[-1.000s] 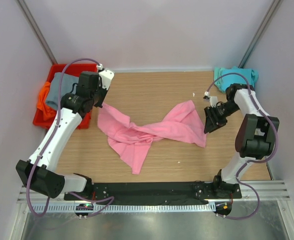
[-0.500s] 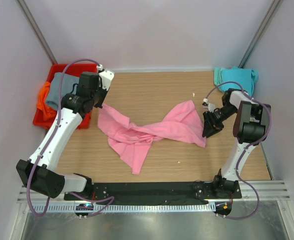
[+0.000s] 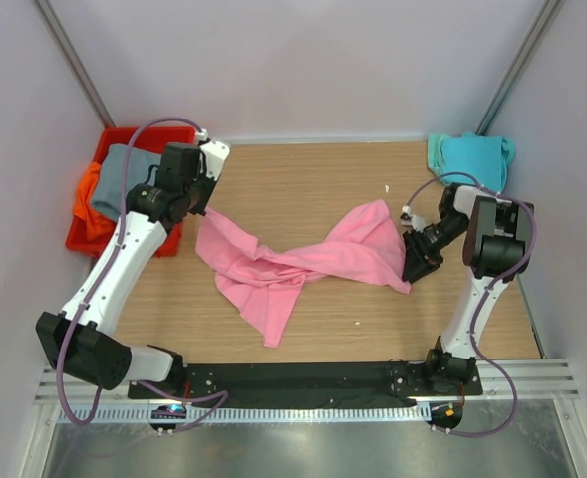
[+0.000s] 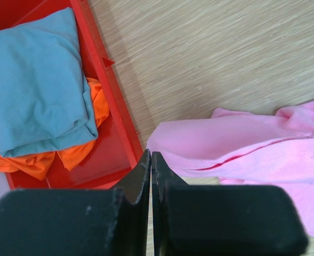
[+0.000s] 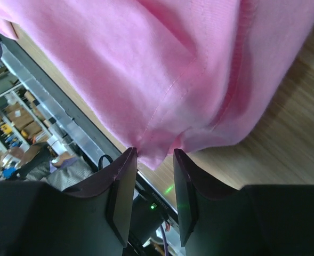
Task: Fold and stack the t-shirts
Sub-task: Flatten the tshirt out
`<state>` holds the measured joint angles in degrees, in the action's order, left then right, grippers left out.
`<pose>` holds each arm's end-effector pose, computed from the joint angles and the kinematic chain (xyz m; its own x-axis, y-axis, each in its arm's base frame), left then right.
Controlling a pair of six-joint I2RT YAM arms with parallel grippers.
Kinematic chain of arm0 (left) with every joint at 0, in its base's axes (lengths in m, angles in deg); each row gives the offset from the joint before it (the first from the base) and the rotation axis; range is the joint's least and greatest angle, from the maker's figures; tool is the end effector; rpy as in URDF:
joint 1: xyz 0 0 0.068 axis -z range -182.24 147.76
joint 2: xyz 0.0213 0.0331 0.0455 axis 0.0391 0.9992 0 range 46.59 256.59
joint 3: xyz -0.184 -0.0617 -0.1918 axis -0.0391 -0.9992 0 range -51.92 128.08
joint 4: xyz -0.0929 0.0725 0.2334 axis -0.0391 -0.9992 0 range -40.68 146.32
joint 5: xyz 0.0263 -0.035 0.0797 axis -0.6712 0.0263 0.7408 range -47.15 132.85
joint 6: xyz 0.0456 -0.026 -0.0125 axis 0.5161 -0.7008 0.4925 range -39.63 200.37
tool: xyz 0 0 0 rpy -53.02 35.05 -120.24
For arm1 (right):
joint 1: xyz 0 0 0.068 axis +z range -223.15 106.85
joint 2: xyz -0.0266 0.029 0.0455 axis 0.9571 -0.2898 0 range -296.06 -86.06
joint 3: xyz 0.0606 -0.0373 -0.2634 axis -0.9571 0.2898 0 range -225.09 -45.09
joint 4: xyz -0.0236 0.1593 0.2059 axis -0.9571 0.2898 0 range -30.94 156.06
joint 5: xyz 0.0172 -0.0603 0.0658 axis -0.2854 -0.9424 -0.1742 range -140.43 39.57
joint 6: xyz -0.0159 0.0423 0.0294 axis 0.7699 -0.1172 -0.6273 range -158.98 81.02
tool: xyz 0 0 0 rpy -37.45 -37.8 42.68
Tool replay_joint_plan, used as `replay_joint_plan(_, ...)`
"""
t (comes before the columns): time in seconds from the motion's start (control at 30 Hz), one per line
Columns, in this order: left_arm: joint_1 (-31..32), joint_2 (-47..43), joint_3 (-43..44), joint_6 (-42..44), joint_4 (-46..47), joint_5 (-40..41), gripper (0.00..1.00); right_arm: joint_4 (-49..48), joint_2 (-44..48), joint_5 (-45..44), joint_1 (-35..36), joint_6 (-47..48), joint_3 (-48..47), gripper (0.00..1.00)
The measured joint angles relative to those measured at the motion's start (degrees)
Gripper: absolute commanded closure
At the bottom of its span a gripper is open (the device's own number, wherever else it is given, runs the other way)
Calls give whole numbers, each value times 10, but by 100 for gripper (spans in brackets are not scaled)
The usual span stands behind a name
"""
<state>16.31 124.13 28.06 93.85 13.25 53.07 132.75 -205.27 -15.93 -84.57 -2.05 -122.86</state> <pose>0.2750 -0.0857 0.3707 -0.5570 0.4289 -0.7112 0.3241 0.9007 0.2893 0.3258 -0.0453 0.1332 -0.9491 -0.3135 0.0313 -0.2144 0.7154 0.6650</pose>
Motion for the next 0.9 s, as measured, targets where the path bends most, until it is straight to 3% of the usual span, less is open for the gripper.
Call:
replay_joint_plan(0.1,-2,0,0,0,0,0,100,7,-26,8,0,11,2,64)
replay_joint_plan(0.33,-3,0,-1,0,0,0,100,18,-55,37,0,49,-2,98)
replay_joint_plan(0.63,-8,0,-2,0,1,0,100,27,-43,68,-18,75,-67,99)
replay_joint_plan(0.9,-10,5,6,5,9,28,100,25,90,91,-89,31,-248,99)
